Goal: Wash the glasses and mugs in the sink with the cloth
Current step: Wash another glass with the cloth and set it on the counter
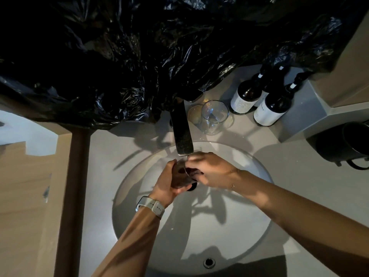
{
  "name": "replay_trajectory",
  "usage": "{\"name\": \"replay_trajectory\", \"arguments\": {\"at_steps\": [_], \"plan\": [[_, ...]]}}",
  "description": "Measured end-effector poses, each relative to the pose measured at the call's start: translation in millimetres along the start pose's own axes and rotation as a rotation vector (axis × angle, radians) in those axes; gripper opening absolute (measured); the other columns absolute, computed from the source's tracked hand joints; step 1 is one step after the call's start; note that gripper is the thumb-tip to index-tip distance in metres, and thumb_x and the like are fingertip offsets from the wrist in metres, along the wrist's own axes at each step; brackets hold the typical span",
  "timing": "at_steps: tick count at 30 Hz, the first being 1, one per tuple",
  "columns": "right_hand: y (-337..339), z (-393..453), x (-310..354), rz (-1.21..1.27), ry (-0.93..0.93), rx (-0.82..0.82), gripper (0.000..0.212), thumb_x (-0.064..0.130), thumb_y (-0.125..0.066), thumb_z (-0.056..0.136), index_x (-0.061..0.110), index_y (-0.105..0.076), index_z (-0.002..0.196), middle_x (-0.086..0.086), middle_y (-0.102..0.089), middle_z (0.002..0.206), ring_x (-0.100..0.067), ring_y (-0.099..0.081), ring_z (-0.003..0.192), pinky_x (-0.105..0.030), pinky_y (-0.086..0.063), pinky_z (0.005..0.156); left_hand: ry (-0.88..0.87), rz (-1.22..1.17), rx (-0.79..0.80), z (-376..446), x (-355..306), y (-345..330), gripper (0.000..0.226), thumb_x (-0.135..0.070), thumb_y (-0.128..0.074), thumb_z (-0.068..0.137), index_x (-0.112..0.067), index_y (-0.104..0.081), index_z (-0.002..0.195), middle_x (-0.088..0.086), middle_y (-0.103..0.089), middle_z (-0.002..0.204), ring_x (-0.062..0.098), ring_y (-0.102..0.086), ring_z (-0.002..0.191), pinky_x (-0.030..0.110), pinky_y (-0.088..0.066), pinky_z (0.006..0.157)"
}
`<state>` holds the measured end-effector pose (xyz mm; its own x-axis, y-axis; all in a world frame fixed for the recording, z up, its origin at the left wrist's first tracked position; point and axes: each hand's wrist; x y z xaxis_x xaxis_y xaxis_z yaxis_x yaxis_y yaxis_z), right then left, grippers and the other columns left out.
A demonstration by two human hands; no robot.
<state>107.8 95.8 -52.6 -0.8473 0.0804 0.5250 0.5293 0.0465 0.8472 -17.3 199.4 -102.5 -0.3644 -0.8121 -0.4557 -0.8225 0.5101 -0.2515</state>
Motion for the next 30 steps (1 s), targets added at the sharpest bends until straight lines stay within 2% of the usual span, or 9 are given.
{"name": "replay_trajectory", "arguments": {"at_steps": [4, 8, 10, 13, 19, 21, 23, 26, 30], "plan": [[-11, 6, -4, 0.165, -0.205, 0.09, 0.016, 0.014, -0.062, 0.085, 0.003, -0.066, 0.096, -0.009, -0.062, 0.095, -0.023, -0.057, 0.088, -0.021, -0.038, 0.072, -0.058, 0.057, -0.067, 2, 1, 2, 0.033, -0.043, -0.052, 0.096, -0.016, -0.068, 0.106, 0.014, -0.071, 0.107, 0.024, -0.071, 0.085, 0.034, -0.058, 0.058], [-21, 13, 2, 0.841, -0.785, 0.09, 0.009, 0.008, -0.055, 0.092, 0.01, -0.062, 0.088, -0.002, -0.059, 0.072, -0.016, -0.06, 0.063, -0.015, -0.045, 0.048, -0.149, 0.107, -0.074, 0, 1, -2, 0.029, -0.032, -0.05, 0.099, -0.008, -0.061, 0.112, 0.019, -0.069, 0.103, 0.023, -0.073, 0.066, 0.035, -0.057, 0.051], [-20, 14, 3, 1.113, -0.94, 0.069, 0.012, 0.005, -0.052, 0.094, 0.012, -0.06, 0.087, -0.004, -0.059, 0.072, -0.011, -0.061, 0.058, -0.019, -0.052, 0.054, -0.171, 0.126, -0.09, 1, 2, -2, 0.03, -0.032, -0.049, 0.099, -0.007, -0.062, 0.111, 0.02, -0.07, 0.1, 0.025, -0.073, 0.063, 0.034, -0.056, 0.05], [-27, 12, 1, 1.199, -0.854, 0.021, 0.006, 0.006, -0.058, 0.092, 0.007, -0.063, 0.094, -0.012, -0.064, 0.083, -0.026, -0.064, 0.077, -0.038, -0.057, 0.078, -0.12, 0.126, -0.13, 1, -2, 1, 0.029, -0.034, -0.05, 0.098, -0.012, -0.067, 0.103, 0.015, -0.073, 0.088, 0.026, -0.072, 0.069, 0.034, -0.058, 0.058], [-29, 11, -3, 0.499, -0.48, 0.214, 0.013, 0.0, -0.058, 0.088, -0.007, -0.063, 0.098, -0.017, -0.059, 0.103, -0.024, -0.057, 0.086, -0.02, -0.046, 0.067, 0.034, 0.175, -0.033, -2, -8, 3, 0.026, -0.035, -0.049, 0.098, -0.017, -0.067, 0.101, 0.007, -0.075, 0.075, 0.02, -0.071, 0.06, 0.03, -0.055, 0.057], [-39, 13, -10, 0.61, -0.577, 0.189, 0.018, 0.001, -0.054, 0.09, -0.005, -0.061, 0.106, -0.017, -0.06, 0.099, -0.027, -0.062, 0.082, -0.03, -0.055, 0.07, -0.048, 0.205, -0.067, -1, -9, 3, 0.03, -0.037, -0.049, 0.097, -0.015, -0.067, 0.108, 0.011, -0.074, 0.088, 0.022, -0.073, 0.066, 0.03, -0.055, 0.055], [-45, 16, -12, 1.048, -0.788, 0.147, 0.018, 0.006, -0.052, 0.094, -0.001, -0.059, 0.11, -0.025, -0.06, 0.103, -0.028, -0.059, 0.079, -0.043, -0.054, 0.078, -0.134, 0.244, -0.092, 2, -12, 4, 0.032, -0.037, -0.051, 0.097, -0.011, -0.066, 0.109, 0.014, -0.074, 0.098, 0.026, -0.074, 0.071, 0.03, -0.055, 0.053], [-46, 17, -12, 1.754, -0.984, 0.107, 0.025, 0.022, -0.05, 0.099, 0.008, -0.057, 0.119, -0.027, -0.054, 0.133, -0.027, -0.057, 0.091, -0.038, -0.052, 0.079, -0.194, 0.253, -0.104, 2, -17, 1, 0.026, -0.031, -0.051, 0.098, -0.013, -0.068, 0.092, 0.008, -0.076, 0.084, 0.024, -0.073, 0.063, 0.029, -0.056, 0.052], [-47, 13, -7, 1.738, -0.858, 0.06, 0.022, 0.011, -0.048, 0.097, 0.006, -0.06, 0.115, -0.017, -0.065, 0.117, -0.029, -0.063, 0.096, -0.042, -0.049, 0.092, -0.133, 0.307, -0.101, 0, -12, 2, 0.029, -0.036, -0.049, 0.098, -0.014, -0.067, 0.097, 0.008, -0.075, 0.074, 0.022, -0.072, 0.062, 0.039, -0.06, 0.068]]}}
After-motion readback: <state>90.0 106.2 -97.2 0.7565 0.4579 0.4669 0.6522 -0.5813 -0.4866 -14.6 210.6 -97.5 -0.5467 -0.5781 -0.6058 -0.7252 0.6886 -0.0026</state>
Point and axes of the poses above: each hand's wrist, its own z-axis towards the middle knuckle, its own y-axis out of the back of the hand, x = y × z
